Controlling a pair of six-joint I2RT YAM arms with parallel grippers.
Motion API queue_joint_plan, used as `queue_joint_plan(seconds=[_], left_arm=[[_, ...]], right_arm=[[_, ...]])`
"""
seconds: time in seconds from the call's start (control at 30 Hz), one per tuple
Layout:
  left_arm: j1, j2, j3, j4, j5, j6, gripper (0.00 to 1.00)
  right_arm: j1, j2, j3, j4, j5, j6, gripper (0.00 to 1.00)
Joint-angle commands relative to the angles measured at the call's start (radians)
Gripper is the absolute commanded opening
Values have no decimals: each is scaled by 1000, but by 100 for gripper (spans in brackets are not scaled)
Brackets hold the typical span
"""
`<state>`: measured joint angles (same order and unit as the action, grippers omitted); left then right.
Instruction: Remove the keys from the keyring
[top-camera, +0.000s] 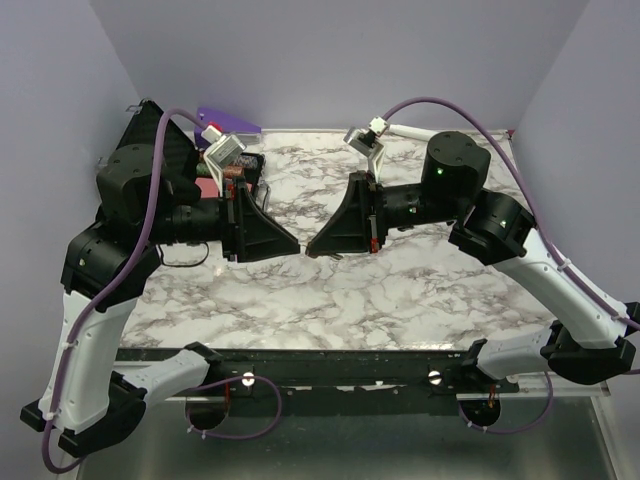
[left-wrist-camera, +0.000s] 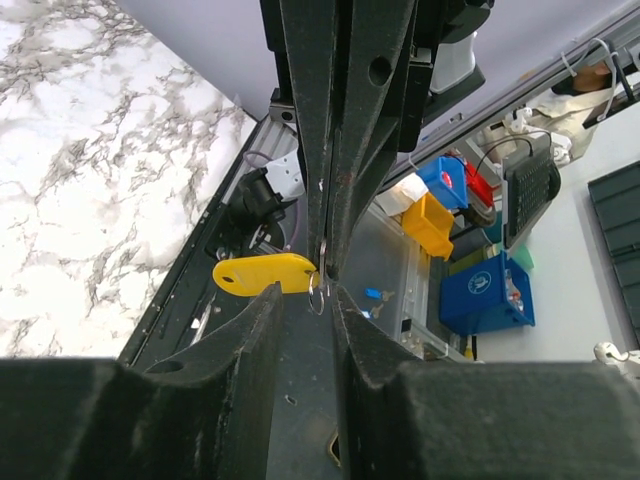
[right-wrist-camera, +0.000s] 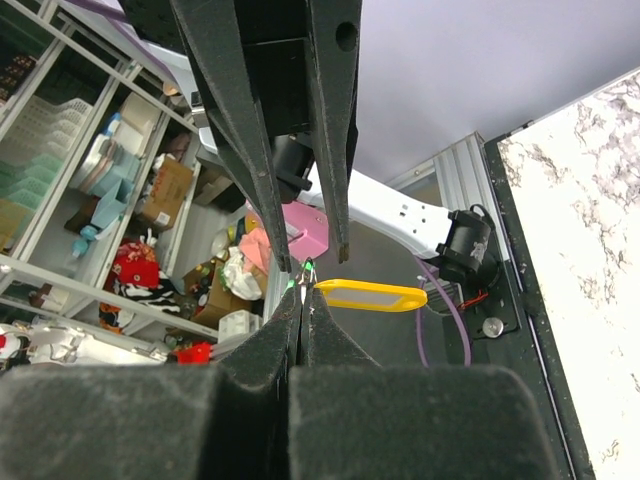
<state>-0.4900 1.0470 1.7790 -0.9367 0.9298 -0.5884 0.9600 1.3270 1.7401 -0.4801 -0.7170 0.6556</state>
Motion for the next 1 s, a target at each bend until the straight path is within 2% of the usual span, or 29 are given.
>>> queue_joint_plan(seconds=[0.0, 0.27, 0.4, 0.6, 0.83, 0.97], left_arm=[[4, -7, -21, 50, 40, -30, 31], [4, -13, -53, 98, 73, -70, 28], [-4, -12, -59, 107, 73, -77, 22], [-15, -8, -64, 127, 75, -99, 0], [-30, -45, -125, 240, 78, -182, 0], [-45, -65, -153, 288, 35, -228, 0]], right_arm=[[-6, -11, 18, -25, -30, -11, 1], [-4, -12, 16, -25, -41, -14, 1], [-6, -15, 18, -26, -42, -19, 1], [-6, -14, 25, -41, -42, -27, 1], [-6, -8, 32, -31, -15, -14, 1], [-6, -15, 29, -9, 42, -2, 1]])
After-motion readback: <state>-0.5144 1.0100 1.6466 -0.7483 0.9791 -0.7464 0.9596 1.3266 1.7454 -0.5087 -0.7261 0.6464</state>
